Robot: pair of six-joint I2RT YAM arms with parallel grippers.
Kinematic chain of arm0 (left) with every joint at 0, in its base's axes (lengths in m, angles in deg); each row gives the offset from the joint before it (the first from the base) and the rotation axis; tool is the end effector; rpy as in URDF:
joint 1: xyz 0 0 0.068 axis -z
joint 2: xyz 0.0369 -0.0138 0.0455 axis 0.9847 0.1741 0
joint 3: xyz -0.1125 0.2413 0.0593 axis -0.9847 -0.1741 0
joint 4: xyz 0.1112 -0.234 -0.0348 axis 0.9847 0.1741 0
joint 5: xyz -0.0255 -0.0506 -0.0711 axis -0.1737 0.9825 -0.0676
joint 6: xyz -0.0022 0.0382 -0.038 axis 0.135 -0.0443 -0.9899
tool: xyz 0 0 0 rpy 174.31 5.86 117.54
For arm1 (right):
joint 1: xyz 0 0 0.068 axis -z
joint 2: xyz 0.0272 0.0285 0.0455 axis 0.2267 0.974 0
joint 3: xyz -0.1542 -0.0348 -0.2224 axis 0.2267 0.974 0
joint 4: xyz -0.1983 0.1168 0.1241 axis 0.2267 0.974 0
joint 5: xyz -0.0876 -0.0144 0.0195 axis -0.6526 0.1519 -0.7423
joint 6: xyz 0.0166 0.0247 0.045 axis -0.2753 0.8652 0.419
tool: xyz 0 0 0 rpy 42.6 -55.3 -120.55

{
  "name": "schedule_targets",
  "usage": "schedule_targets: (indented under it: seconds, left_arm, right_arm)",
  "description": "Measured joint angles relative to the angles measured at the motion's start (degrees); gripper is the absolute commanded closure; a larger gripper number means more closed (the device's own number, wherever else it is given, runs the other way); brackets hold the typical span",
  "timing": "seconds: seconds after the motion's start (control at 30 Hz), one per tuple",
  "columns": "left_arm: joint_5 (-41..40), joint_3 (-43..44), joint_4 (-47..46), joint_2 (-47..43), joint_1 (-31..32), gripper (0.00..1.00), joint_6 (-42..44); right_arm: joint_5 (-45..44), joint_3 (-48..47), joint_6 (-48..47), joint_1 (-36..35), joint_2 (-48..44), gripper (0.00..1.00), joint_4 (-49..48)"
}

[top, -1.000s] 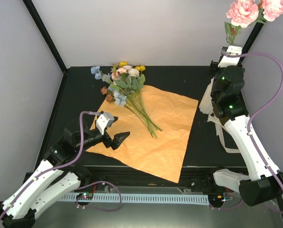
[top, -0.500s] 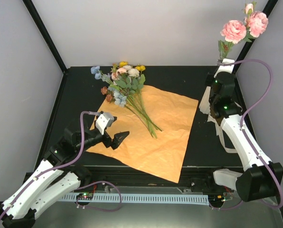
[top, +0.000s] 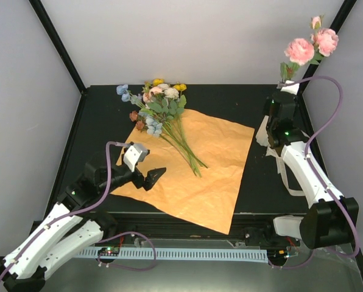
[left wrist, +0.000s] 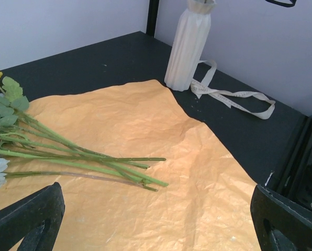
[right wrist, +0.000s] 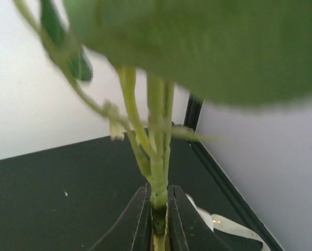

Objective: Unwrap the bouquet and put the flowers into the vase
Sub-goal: Insert the fake flower into the vase.

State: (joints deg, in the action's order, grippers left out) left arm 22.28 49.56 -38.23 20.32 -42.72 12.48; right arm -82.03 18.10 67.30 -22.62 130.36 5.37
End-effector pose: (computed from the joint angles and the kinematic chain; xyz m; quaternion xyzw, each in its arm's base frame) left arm 0.1035 -0.0903 0.3154 0.2967 0.7526 -0.3082 0.5006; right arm 0.2944 0.0309 0.3464 0.1430 0.7728 -0.1257 0.6054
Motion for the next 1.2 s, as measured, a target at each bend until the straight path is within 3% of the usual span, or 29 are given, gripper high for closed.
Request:
schedule_targets:
  seconds: [0.17, 0.37, 0.57, 1.2]
  left_arm:
    - [-0.68, 0.0, 0.13, 0.2, 0.0, 0.01, 0.0]
    - [-1.68, -0.02, 0.39, 0.24, 0.0, 0.01, 0.0]
    - [-2.75, -0.02, 0.55, 1.25, 0.0, 0.01, 0.0]
    - [-13.62, 0.02, 3.17, 5.62, 0.0, 0.01, -0.68]
  right_arm:
    - [-0.15, -0.02, 1.75, 1.22, 0.04, 0.57, 3.52]
    - [1.29, -0.26, 3.58, 1.31, -0.61, 0.38, 8.24]
    - [5.03, -0.79, 6.08, 1.31, -4.2, 0.02, 12.85]
    - [20.76, 8.96, 16.46, 1.31, -20.06, 0.02, 17.79]
